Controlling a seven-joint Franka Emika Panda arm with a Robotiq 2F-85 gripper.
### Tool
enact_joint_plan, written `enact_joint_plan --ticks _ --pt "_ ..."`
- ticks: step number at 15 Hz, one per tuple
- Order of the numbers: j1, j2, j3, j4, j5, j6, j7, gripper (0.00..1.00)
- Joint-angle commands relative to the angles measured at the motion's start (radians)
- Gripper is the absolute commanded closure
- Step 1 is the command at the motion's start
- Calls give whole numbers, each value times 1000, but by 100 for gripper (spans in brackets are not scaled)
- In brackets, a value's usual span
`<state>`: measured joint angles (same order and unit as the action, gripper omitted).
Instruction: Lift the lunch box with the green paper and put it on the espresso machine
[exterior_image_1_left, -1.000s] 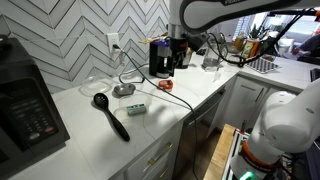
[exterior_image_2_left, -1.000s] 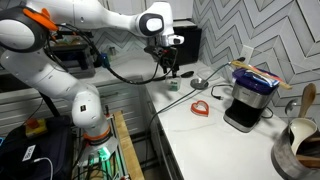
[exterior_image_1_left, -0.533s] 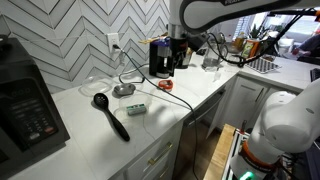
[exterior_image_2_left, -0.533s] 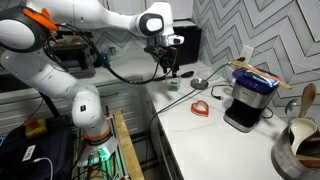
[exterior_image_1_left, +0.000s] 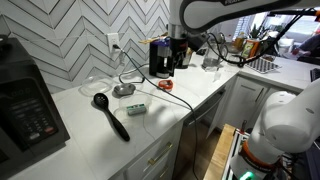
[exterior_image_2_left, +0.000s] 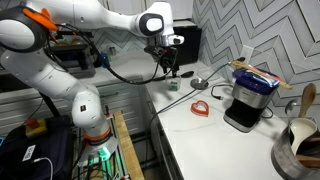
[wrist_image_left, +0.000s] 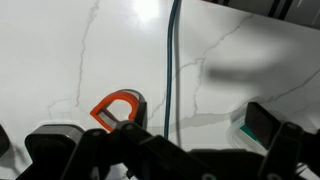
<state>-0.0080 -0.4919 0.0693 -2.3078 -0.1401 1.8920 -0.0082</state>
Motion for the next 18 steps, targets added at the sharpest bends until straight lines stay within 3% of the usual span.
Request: enact_joint_plan --ticks 1,7,10,15,18 --pt "12 1 -10 2 -5 -2 5 0" --pt "12 1 -10 2 -5 -2 5 0" --pt "28 66 -17 17 44 -15 -10 0" --pt "91 159 -44 20 182 81 -184 0" --pt "86 250 -36 74 153 127 -235 0"
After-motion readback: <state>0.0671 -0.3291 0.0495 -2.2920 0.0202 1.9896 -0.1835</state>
